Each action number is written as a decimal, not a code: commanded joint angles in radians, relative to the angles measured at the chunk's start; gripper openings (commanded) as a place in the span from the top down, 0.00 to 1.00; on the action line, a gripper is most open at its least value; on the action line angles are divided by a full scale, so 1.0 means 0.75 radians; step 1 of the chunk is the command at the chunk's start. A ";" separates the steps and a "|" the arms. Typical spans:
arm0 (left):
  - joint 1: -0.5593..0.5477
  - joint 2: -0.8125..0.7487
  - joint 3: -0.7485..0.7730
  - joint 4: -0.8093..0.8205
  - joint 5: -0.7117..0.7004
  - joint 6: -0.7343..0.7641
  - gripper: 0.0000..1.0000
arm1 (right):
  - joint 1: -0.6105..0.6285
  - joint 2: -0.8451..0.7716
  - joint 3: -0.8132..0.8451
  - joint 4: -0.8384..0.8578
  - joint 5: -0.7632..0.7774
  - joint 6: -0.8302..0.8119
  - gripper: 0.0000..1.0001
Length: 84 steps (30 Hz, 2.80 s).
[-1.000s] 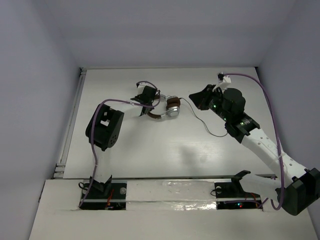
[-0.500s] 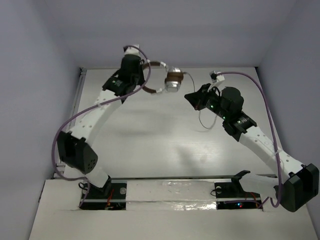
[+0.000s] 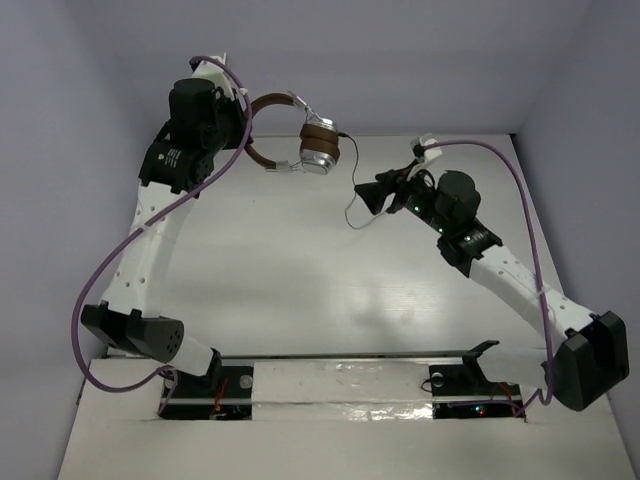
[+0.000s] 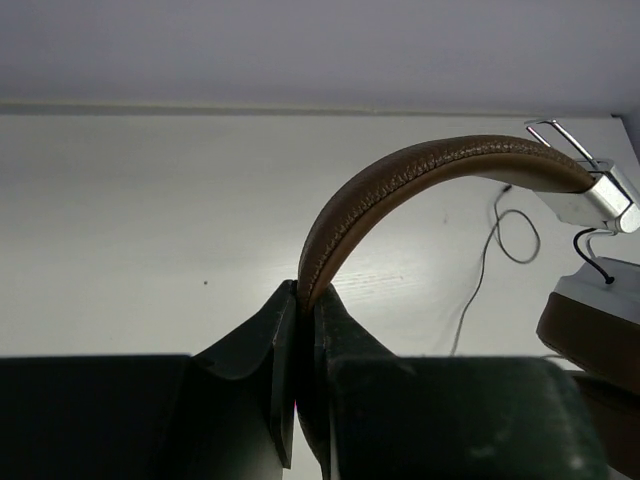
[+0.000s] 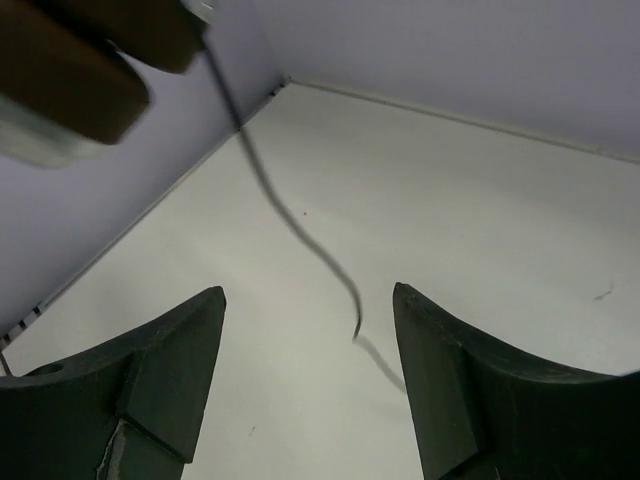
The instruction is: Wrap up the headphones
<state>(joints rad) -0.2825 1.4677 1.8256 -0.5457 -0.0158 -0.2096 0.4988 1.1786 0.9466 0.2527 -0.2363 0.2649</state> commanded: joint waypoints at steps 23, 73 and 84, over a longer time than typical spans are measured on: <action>0.043 0.031 0.572 -0.046 0.426 -0.164 1.00 | -0.019 0.488 0.008 0.344 -0.182 -0.057 0.34; 0.428 0.107 -0.656 1.102 0.704 -1.117 1.00 | 0.249 0.582 0.128 -0.484 0.560 0.299 1.00; 0.275 0.007 -0.998 1.270 0.408 -1.175 1.00 | 0.664 0.719 0.433 -0.691 0.708 0.203 1.00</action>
<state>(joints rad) -0.0208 1.5822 1.0660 0.2718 0.3630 -1.0824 0.9684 1.7168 1.1980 -0.2092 0.2337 0.4656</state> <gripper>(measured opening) 0.043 0.026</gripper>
